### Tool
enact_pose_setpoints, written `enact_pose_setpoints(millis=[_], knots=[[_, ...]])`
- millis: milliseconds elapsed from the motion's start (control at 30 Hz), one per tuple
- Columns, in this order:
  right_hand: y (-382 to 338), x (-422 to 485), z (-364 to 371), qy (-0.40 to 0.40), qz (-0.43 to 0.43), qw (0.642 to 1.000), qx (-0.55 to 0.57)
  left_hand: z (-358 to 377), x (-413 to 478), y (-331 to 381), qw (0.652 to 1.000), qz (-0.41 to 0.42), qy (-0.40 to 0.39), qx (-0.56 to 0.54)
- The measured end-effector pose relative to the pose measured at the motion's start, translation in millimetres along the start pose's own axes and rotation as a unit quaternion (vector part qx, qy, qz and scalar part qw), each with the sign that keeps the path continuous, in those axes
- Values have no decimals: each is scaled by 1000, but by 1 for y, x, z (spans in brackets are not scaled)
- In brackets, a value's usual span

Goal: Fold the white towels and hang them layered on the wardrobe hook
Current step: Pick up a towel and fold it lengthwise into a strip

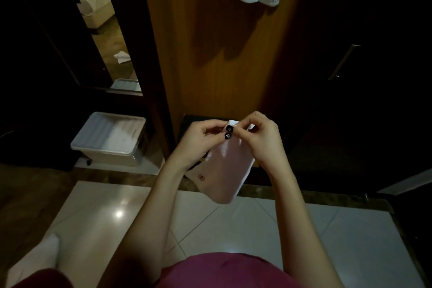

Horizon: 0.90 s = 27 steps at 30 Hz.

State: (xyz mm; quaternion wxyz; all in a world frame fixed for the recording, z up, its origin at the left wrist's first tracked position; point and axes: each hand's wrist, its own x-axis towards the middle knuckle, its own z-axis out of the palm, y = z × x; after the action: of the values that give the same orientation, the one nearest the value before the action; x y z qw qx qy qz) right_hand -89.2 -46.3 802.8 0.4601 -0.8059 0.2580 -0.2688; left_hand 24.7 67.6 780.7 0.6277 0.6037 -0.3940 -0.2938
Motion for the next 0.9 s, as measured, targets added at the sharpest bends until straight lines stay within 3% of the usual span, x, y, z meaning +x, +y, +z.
enact_pose_setpoints(millis=[333,500,633,900], knots=[[5,13,-4,-84,-11,993,-87,-5,6,-10,998,19,48,20],[26,15,-16,-182,95,955,-213,-19,8,-14,986,11,166,31],[30,11,-22,-157,93,974,-134,-32,5,-19,971,12,228,64],[22,13,-12,-18,38,999,3,-36,1,-19,976,-15,215,33]])
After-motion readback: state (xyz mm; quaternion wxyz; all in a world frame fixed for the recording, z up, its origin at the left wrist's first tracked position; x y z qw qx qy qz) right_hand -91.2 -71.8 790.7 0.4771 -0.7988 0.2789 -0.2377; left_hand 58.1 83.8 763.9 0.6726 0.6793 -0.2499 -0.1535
